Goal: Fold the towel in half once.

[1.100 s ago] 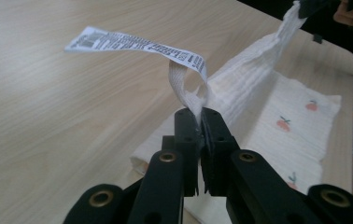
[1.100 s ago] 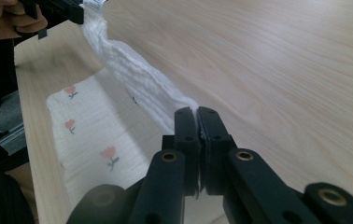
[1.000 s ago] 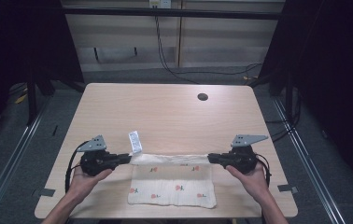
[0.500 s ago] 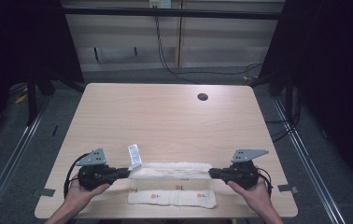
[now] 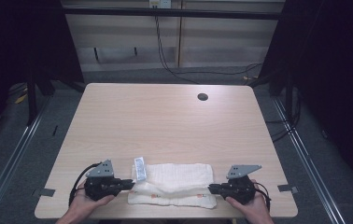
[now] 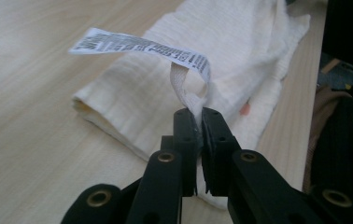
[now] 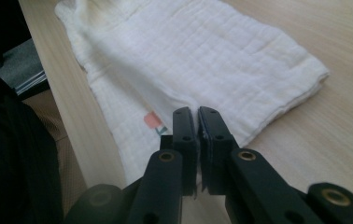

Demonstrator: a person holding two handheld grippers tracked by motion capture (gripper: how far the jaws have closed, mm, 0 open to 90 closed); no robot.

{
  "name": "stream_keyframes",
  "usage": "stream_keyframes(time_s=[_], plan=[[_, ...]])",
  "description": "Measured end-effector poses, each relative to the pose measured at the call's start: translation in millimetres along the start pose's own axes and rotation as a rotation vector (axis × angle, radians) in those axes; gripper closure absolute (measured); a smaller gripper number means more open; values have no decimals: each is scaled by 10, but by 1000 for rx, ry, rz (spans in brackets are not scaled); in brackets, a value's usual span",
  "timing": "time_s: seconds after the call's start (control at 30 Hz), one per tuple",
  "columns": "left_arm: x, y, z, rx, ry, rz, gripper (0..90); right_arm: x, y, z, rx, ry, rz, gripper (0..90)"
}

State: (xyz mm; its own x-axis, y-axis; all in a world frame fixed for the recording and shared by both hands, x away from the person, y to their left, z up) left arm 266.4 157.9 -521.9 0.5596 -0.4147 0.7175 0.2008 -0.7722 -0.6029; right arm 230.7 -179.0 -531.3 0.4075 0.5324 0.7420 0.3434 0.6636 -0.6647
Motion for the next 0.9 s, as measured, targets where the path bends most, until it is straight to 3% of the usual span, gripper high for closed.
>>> stream_keyframes(time_s=[0.1, 0.3, 0.4, 0.63, 0.67, 0.73, 0.87, 0.9], plan=[[-32, 29, -25, 24, 32, 31, 856, -11, -4, 16, 2, -1, 10, 841], [-120, 36, -64, -16, 25, 80, 826, -90, 5, 76, 20, -13, 61, 784], [-148, 60, -77, -25, 38, 115, 797, -83, 10, 84, 27, -11, 55, 776], [-174, 37, -107, -45, 33, 127, 674, -90, -5, 131, 23, -15, 67, 681], [-150, 10, -130, -57, 25, 99, 653, -98, -36, 159, 21, -19, 65, 641], [-134, -16, -126, -64, 25, 102, 618, -106, -53, 169, 23, -16, 62, 628], [10, -202, -180, -136, 11, 8, 576, -158, -199, 205, 6, 4, 31, 594], [33, -231, -173, -123, 15, -3, 578, -152, -216, 201, 3, 2, 26, 589]])
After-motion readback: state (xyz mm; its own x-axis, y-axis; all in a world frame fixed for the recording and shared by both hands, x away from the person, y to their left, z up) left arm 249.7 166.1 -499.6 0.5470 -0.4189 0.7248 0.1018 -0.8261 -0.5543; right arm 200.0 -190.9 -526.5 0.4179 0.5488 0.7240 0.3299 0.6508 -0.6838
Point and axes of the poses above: each handheld gripper's, and its own axes: y roughly forward along the jaws, x roughly out of its top, z roughly to its left, the point moved 7 cm from there along y, roughly forward along the jaws, and after that the axes turned 11 degrees about -y, right-handed, at the moved point
